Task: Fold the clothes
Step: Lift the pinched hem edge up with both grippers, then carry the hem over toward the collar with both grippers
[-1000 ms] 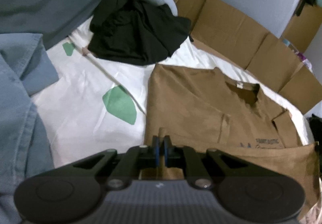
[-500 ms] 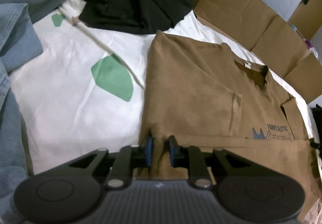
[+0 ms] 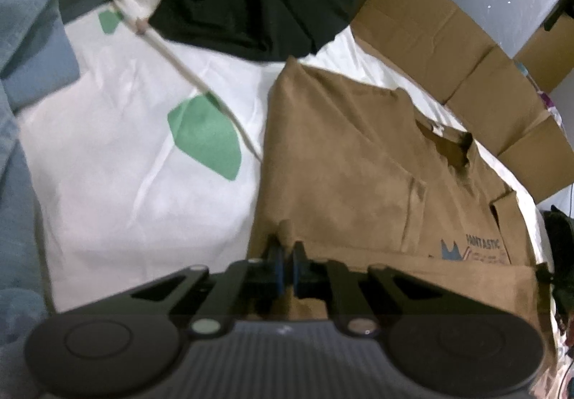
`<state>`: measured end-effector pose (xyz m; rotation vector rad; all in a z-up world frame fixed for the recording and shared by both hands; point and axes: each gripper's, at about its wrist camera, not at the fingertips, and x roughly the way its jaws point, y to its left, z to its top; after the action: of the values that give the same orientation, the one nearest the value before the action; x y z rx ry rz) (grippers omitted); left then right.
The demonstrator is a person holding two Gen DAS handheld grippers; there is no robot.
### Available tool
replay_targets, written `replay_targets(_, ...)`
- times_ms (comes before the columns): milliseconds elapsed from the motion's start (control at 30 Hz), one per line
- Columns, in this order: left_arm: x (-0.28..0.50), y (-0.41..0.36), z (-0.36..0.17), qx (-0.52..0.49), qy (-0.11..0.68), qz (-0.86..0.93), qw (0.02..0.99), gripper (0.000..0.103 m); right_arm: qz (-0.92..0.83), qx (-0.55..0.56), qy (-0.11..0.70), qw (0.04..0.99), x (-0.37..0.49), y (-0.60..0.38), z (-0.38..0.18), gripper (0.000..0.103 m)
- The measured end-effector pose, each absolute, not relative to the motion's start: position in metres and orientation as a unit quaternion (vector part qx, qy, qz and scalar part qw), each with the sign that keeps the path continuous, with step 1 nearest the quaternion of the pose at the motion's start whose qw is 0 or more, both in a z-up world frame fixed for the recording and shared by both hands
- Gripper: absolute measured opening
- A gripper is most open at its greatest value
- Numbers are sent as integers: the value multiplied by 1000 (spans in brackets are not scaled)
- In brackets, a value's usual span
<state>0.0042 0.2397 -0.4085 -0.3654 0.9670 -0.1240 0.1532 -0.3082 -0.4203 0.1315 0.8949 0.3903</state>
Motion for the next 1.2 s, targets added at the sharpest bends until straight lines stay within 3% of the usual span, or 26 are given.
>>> replay_targets(567,-45,231,-324,-153,384,-35,910,4,177,85,355,914,113,-324,-342,2)
replay_targets(1200,32,231,-285,-99,352,-51,930,5,167,77,304,935,177,-304,-307,2)
